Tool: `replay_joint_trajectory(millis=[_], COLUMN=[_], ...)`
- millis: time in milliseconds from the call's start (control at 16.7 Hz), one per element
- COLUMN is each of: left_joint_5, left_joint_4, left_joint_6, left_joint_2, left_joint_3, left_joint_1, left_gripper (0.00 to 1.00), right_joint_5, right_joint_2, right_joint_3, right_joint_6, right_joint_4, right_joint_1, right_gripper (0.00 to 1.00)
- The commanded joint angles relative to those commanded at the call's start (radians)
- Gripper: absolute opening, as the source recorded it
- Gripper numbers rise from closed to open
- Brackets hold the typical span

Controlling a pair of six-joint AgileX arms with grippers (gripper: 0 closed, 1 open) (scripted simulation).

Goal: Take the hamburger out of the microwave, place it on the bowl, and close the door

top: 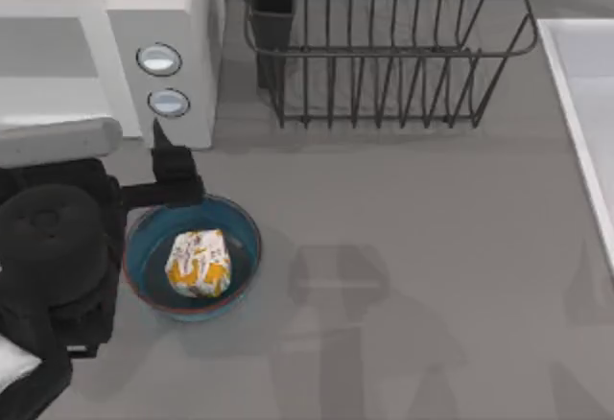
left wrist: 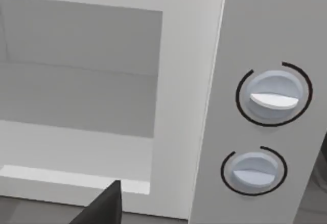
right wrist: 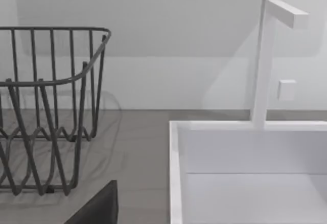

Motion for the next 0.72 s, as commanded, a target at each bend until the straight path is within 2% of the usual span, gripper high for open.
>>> replay_joint_trajectory(millis=[480,720], left_joint_5=[0.363,0.515], left_joint_4=[-0.552,-0.784], left_joint_6=[0.092,0.131], left_joint_2=[-0.889,-1.214], left_joint_3=[-0.171,-0.242], left_joint_1=[0.331,0.469], left_gripper=[1.00,1.00], right_joint_5=[0.000,0.000], right_joint_2=[0.000,0.000], right_joint_3=[0.000,0.000], right_joint_6=[0.000,0.000], right_joint_4=[0.000,0.000], right_joint_1=[0.000,0.000], right_gripper=[1.00,1.00])
